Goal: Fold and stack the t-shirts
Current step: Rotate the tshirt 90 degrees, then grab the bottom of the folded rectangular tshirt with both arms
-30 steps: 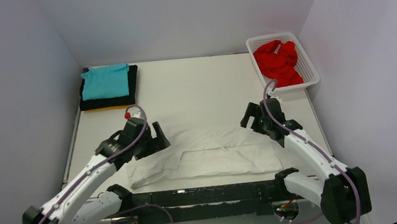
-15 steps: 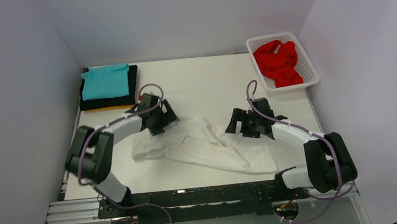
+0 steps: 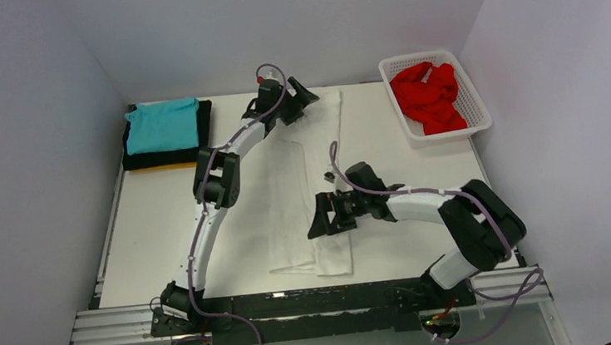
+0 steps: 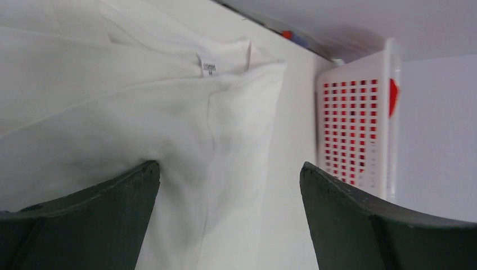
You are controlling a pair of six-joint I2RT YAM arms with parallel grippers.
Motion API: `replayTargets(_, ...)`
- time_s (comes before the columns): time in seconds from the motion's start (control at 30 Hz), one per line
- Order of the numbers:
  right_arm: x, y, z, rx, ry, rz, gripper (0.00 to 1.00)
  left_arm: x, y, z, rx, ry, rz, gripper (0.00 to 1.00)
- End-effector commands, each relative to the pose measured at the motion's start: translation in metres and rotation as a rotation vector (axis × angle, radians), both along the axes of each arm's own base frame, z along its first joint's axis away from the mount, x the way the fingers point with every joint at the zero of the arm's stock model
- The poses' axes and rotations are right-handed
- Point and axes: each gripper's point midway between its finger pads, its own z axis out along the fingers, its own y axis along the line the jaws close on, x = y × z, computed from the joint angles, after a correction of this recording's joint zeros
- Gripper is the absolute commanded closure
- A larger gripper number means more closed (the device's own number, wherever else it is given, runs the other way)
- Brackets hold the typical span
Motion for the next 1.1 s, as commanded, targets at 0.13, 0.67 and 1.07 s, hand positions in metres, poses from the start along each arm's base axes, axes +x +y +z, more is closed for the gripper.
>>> replayTargets(0.13,-0.029,0.028,-0.017,-0.026,0.075,0.147,0.00,0.004,-0.028,-0.017,-0.161,0.023,0.036,0.01)
replayTargets(0.67,0.041,-0.067,0.082,-0.091,-0.442,-0.568,0.00,0.025,0.067,0.178,0.058,-0.328,0.125,0.01)
replayTargets(1.07,-0.025,-0.050,0.056,-0.112,-0.258,-0.214,0.00,-0.167,0.111,0.224,0.271,-0.311,-0.090,0.01)
